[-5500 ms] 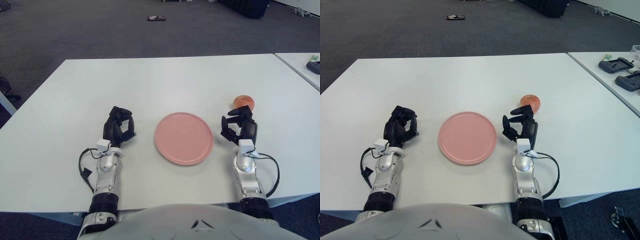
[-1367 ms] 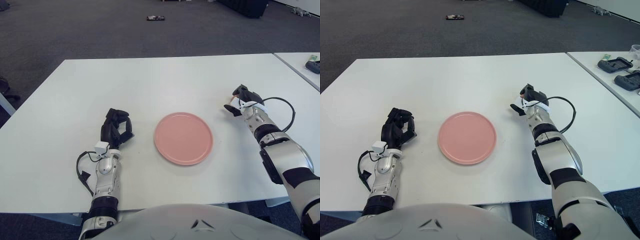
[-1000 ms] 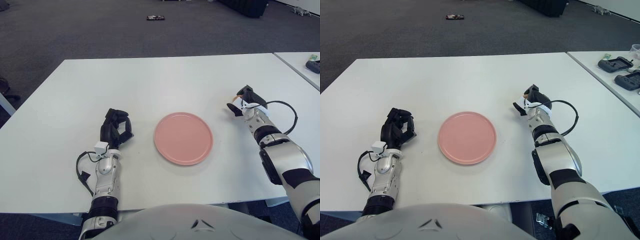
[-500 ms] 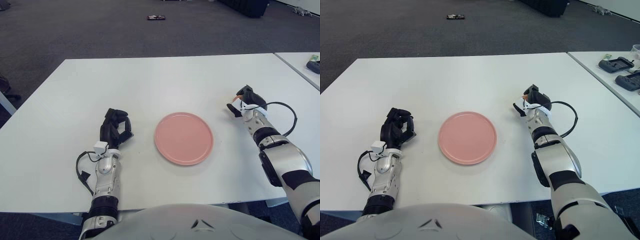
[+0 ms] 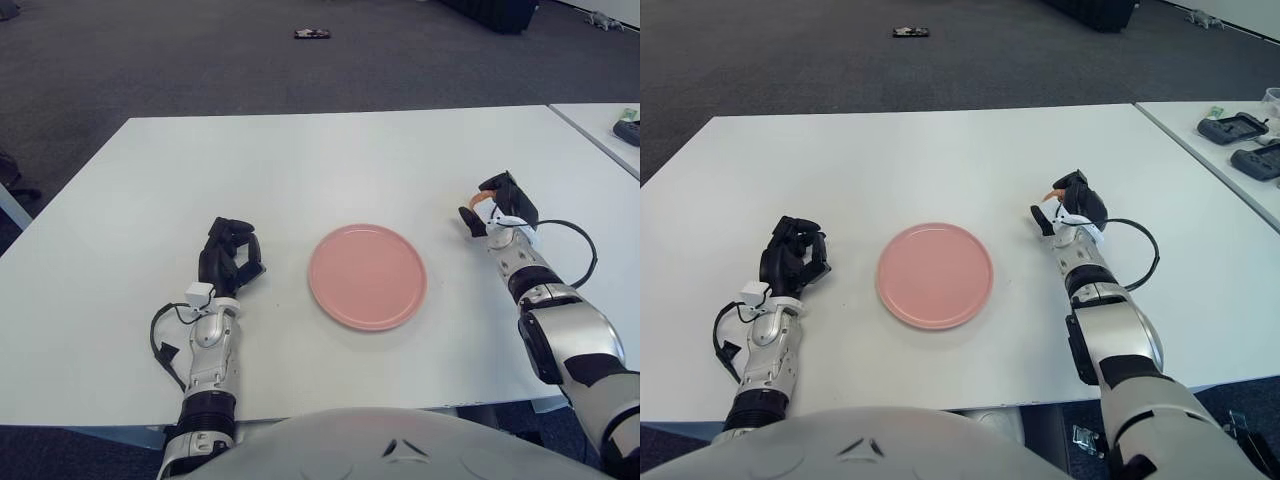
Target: Put the apple into the plate.
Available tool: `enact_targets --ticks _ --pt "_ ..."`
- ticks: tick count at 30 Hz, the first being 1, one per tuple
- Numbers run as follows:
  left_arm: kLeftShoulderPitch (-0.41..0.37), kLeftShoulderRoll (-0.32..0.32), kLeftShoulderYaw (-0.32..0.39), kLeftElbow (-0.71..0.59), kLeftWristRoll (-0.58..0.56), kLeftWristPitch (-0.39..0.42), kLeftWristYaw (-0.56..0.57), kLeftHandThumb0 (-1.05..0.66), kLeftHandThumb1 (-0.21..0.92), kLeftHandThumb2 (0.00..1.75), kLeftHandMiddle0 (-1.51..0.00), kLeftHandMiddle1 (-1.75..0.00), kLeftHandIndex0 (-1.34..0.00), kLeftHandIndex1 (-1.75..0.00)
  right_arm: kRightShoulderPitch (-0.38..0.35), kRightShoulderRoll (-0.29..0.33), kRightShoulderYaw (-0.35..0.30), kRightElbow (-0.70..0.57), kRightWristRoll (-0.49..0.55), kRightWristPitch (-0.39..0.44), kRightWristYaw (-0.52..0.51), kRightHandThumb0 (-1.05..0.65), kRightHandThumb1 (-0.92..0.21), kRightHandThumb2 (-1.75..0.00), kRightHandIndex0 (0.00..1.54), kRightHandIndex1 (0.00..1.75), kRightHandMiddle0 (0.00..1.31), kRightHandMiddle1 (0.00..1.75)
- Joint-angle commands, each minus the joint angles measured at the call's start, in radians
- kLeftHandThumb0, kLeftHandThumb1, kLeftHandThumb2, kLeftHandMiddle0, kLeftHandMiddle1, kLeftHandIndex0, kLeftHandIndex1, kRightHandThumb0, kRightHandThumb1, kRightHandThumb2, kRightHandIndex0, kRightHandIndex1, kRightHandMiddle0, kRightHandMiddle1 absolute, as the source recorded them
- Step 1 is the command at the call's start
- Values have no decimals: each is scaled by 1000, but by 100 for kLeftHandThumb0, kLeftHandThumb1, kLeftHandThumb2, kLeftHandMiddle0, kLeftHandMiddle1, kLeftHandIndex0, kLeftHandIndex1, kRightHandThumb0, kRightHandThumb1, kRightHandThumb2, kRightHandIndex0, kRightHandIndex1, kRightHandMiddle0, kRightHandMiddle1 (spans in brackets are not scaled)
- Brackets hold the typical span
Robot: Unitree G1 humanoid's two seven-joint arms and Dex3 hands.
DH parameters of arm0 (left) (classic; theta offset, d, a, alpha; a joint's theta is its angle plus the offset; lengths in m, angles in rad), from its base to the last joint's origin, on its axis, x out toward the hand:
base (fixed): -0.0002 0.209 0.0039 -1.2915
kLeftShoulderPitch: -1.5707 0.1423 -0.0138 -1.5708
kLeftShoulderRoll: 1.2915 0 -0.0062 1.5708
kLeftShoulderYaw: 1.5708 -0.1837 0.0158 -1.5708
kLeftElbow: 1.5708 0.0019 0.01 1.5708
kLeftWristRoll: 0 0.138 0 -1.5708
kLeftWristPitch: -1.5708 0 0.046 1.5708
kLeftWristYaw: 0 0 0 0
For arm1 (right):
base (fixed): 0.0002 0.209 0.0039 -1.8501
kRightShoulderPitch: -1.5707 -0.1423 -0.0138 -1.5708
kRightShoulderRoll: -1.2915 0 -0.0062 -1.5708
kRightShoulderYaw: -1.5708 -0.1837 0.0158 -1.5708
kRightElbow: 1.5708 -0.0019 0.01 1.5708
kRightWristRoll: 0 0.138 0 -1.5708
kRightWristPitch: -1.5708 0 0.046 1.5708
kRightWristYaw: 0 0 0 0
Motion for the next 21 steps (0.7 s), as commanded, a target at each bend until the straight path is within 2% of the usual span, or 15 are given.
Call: enact_targets --ticks 1,17,21 --pt "20 -3 7 43 -15 -3 -8 -42 53 106 -97 -175 -45 -175 6 7 -29 -58 28 -52 -28 -53 -17 -149 135 175 73 175" --pt "16 -9 14 52 -20 -17 -21 -41 53 106 -97 -175 -44 -175 112 35 -123 -348 127 -203 43 -57 -9 -159 143 175 80 175" --pt "16 -12 15 51 -21 -20 -22 -42 53 106 -96 -175 -44 -175 155 74 -137 -498 165 -237 85 -57 -9 -160 142 175 80 175"
